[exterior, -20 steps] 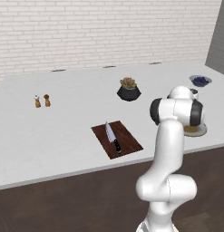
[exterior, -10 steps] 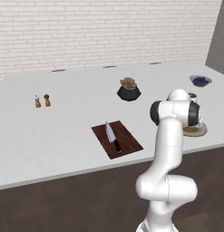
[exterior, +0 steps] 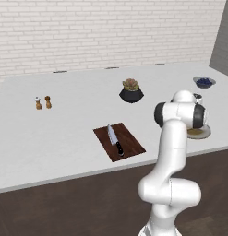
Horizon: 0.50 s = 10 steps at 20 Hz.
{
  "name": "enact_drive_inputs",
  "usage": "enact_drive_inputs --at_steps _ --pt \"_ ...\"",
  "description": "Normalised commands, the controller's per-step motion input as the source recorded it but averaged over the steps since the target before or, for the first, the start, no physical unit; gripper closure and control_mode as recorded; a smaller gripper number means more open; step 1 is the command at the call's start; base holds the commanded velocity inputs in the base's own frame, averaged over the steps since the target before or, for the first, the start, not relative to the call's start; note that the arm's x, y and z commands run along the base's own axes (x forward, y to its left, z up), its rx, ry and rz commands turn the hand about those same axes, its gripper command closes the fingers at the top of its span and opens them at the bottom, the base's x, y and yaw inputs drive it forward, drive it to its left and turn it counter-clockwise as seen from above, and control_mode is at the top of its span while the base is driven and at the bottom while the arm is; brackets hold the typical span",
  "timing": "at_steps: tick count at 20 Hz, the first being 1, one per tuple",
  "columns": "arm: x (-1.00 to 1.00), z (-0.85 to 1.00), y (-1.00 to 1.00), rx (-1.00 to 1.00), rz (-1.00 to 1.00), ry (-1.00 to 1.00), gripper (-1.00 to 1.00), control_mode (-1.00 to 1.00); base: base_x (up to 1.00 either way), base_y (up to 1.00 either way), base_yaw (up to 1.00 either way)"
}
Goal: Pick up the knife from the drawer and place it on the cutting board. Then place the meat from the plate to the cutting board.
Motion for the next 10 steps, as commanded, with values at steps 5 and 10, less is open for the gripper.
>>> enact_drive_inputs --at_steps 5,10 --pt "-0.65 0.20 0.07 0.02 0.00 -0.09 1.00 -1.00 0.00 0.00 0.00" --pt "-0.92 0.46 0.66 0.01 0.06 -0.02 1.00 -1.00 0.00 0.00 0.00"
